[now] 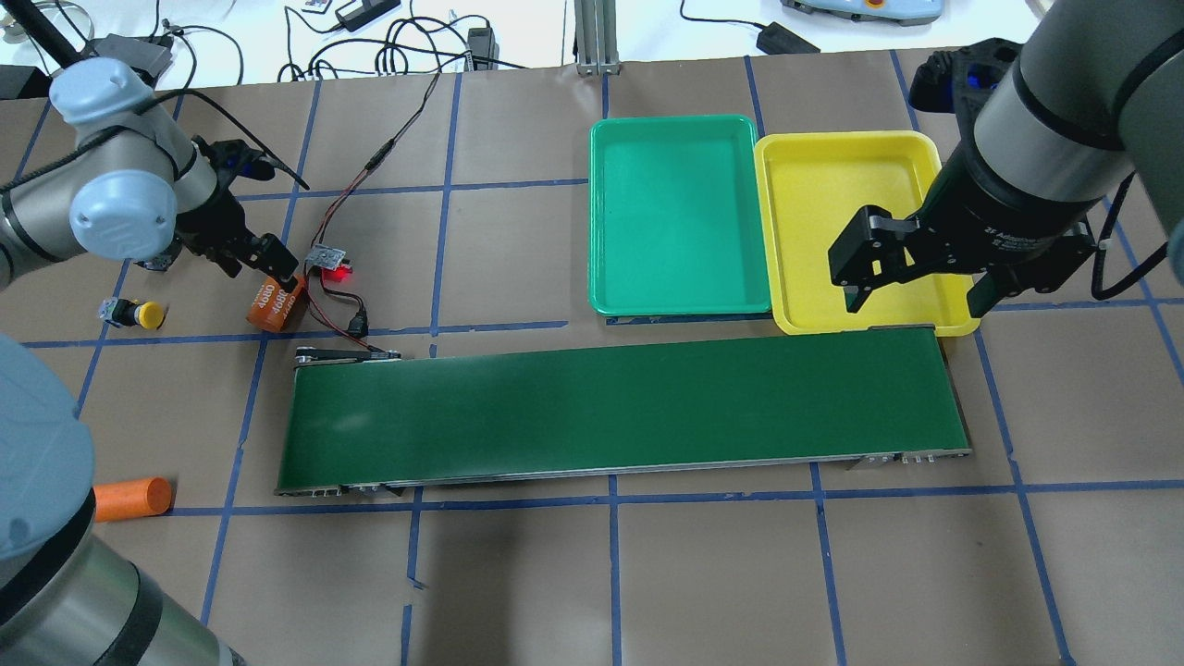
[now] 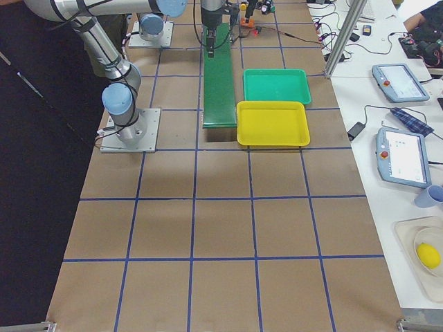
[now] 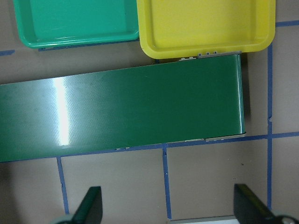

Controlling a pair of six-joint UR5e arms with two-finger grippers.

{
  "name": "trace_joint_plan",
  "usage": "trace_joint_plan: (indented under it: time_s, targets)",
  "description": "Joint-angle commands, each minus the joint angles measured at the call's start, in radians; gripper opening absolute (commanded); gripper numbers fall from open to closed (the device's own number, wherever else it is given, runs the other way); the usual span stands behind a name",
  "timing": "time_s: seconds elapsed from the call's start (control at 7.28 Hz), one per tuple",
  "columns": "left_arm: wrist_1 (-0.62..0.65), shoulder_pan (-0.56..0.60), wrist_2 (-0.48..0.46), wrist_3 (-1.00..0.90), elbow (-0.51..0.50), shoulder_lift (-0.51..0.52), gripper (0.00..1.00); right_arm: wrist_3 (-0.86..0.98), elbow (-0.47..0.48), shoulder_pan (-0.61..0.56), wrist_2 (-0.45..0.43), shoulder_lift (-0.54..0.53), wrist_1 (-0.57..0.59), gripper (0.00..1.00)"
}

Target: Sort buttons by color to trays

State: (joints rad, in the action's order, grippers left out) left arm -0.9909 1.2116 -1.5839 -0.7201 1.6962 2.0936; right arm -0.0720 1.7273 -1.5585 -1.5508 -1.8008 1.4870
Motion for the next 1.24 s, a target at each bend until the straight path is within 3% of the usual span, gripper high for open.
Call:
trace_joint_plan:
  time_s: [0.0,0.14,0.41,0.69,0.96,1.1]
  targets:
    - [-0.021,-0.004,-0.001,-0.007,0.004,0.011,0.47,0.000,0.000,0.000,0.000,-0.002,-0.001,1.00]
    - [-0.066,-0.003,-0.002,-0.007,0.014,0.008,0.09,0.000,0.002,-0.002,0.000,-0.006,-0.001,1.00]
    - [-0.136,0.012,-0.007,0.001,0.008,-0.076,0.00,0.000,0.008,-0.002,0.002,-0.012,0.001,1.00]
    - [-0.293,0.049,-0.028,-0.024,0.011,-0.232,0.00,0.000,0.008,-0.002,0.002,-0.014,-0.001,1.00]
    - [-0.374,0.254,-0.030,-0.183,0.067,-0.364,0.00,0.000,0.008,0.000,0.000,-0.014,-0.001,1.00]
    - [-0.359,0.294,-0.030,-0.288,0.161,-0.419,0.00,0.000,0.008,-0.002,0.000,-0.014,-0.001,1.00]
